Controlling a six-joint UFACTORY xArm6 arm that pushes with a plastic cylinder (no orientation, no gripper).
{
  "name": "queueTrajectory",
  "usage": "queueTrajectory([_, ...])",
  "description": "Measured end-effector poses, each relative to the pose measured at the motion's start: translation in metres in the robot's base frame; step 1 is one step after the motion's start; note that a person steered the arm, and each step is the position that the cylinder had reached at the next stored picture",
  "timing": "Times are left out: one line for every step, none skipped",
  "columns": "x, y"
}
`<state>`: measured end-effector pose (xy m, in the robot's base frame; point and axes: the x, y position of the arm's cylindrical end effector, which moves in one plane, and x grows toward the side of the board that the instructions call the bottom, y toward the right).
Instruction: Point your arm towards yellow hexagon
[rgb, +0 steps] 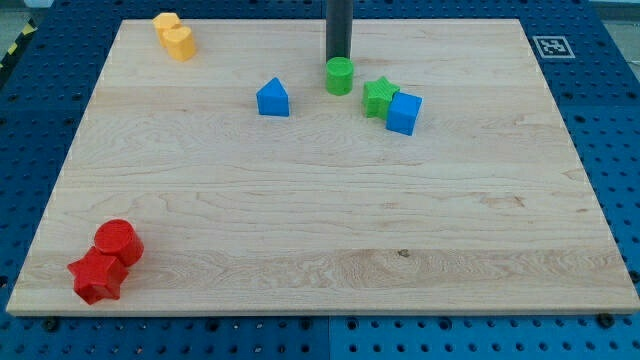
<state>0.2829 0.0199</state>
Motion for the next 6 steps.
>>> queueTrajectory([-0.020,-0.020])
queueTrajectory([-0.046,-0.065])
queueTrajectory([-0.069,-0.115])
queueTrajectory([-0.090,-0.158])
queueTrajectory([-0.091,-0.173])
queueTrajectory([-0.092,-0.195])
